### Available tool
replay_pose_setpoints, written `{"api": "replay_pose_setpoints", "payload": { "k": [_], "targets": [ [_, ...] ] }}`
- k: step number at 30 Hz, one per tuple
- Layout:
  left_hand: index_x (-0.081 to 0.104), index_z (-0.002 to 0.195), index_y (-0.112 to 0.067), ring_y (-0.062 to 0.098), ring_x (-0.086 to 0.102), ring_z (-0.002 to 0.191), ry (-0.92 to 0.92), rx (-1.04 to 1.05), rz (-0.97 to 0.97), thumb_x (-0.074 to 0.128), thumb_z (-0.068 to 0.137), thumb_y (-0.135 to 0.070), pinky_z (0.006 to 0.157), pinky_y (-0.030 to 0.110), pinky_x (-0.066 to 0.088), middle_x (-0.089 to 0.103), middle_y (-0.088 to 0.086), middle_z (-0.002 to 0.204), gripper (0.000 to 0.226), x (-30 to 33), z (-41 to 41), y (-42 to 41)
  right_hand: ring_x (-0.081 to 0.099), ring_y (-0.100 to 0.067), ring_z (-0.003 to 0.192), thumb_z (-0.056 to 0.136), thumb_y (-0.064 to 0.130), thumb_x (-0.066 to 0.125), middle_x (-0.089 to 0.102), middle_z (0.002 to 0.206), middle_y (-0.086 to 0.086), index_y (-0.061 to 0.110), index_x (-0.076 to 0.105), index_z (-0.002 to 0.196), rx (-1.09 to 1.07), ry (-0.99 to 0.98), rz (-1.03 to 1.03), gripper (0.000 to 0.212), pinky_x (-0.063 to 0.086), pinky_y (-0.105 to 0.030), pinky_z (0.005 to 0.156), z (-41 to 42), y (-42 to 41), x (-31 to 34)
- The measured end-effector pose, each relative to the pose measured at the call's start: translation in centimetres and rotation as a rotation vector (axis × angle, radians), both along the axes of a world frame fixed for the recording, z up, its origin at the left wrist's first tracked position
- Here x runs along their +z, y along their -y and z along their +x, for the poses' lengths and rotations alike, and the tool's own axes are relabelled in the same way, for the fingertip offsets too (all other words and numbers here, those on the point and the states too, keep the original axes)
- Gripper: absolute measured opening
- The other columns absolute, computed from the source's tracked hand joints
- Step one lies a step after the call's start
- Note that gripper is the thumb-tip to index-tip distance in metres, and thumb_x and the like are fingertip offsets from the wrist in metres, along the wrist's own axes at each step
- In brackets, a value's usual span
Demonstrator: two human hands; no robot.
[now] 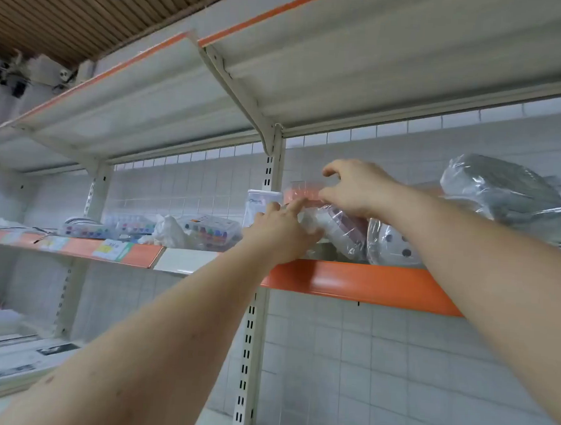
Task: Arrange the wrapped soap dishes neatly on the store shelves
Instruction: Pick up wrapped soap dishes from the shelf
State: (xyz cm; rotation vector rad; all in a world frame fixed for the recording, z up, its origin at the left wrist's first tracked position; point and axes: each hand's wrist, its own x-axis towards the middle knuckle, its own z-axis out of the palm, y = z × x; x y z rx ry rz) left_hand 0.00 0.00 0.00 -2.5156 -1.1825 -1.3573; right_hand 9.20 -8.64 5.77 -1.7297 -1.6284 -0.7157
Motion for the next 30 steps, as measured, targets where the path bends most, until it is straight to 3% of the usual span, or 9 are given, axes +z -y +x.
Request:
{"api": "replay_pose_setpoints", "payload": {
  "k": [3,6,10,14,19,22,25,30],
  "targets": [
    [0.028,0.142,-0.034,0.038,0.047,0.117,-0.053,-0.063,0.009,0.048,0.089,-0.053,0.100,0.038,0.038,0.038,0.017,0.135,0.059,0.5,-0.6,-1.1,0.038,-0.024,0.131,0.094,0.030,0.050,0.039,0.147,-0.005,0.018,0.040,0.141,-0.037,0.002,-0.008,0.050,0.034,-0.028,0.098,-0.2,-2.2,0.4],
    [0.033,0.131,-0.018,0.033,0.051,0.110,0.064,-0.169,-0.059,0.054,0.088,-0.049,0.080,0.030,0.038,0.045,0.016,0.127,0.057,1.3,-2.3,-2.2,0.044,-0.024,0.124,0.095,0.024,0.048,0.042,0.144,-0.006,0.017,0.039,0.141,-0.082,-0.034,-0.026,0.047,0.034,-0.025,0.085,-0.4,-4.8,0.9],
    [0.028,0.129,-0.012,0.026,0.049,0.098,0.149,-0.175,-0.171,0.062,0.079,-0.054,0.075,0.029,0.036,0.048,0.012,0.115,0.074,0.8,-4.8,-4.3,0.049,-0.026,0.116,0.095,0.024,0.045,0.048,0.137,-0.009,0.014,0.042,0.137,-0.137,-0.053,0.010,0.043,0.036,-0.027,0.078,-1.0,-8.3,2.1],
    [0.019,0.142,-0.021,0.031,0.048,0.118,0.068,-0.138,-0.147,0.066,0.079,-0.048,0.082,0.027,0.033,0.050,0.014,0.129,0.084,-0.3,-5.7,-6.2,0.048,-0.032,0.118,0.094,0.030,0.044,0.050,0.134,-0.012,0.018,0.032,0.143,-0.207,-0.061,0.017,0.052,0.038,-0.029,0.079,-1.5,-11.7,2.6],
    [0.022,0.142,-0.023,0.028,0.053,0.107,0.100,-0.212,-0.076,0.058,0.084,-0.038,0.079,0.029,0.037,0.060,0.011,0.113,0.070,-0.4,-5.7,-7.4,0.041,-0.036,0.124,0.091,0.045,0.044,0.040,0.138,-0.013,0.022,0.036,0.141,-0.333,-0.114,-0.017,0.056,0.040,-0.038,0.093,-1.4,-14.7,2.7],
    [0.030,0.138,-0.028,0.024,0.054,0.093,0.148,-0.278,-0.061,0.057,0.085,-0.029,0.075,0.026,0.040,0.058,0.008,0.112,0.060,-0.1,-5.9,-7.8,0.048,-0.036,0.114,0.086,0.058,0.047,0.043,0.130,-0.016,0.017,0.042,0.135,-0.398,-0.178,0.003,0.064,0.042,-0.036,0.084,-1.2,-15.3,2.8],
    [0.041,0.127,-0.032,0.020,0.051,0.075,0.197,-0.324,-0.025,0.059,0.085,-0.032,0.068,0.026,0.039,0.055,0.008,0.114,0.045,0.3,-5.6,-7.8,0.049,-0.034,0.114,0.081,0.062,0.054,0.048,0.128,-0.016,0.014,0.035,0.136,-0.413,-0.226,0.040,0.075,0.041,-0.036,0.083,-1.0,-15.3,2.8],
    [0.050,0.112,-0.026,0.025,0.054,0.088,0.347,-0.392,-0.174,0.055,0.087,-0.050,0.076,0.029,0.043,0.047,0.010,0.120,0.036,0.3,-4.1,-7.5,0.050,-0.032,0.115,0.079,0.060,0.058,0.050,0.126,-0.011,0.010,0.028,0.135,-0.462,-0.248,0.026,0.081,0.034,-0.035,0.078,-1.5,-14.6,2.3]
  ]
}}
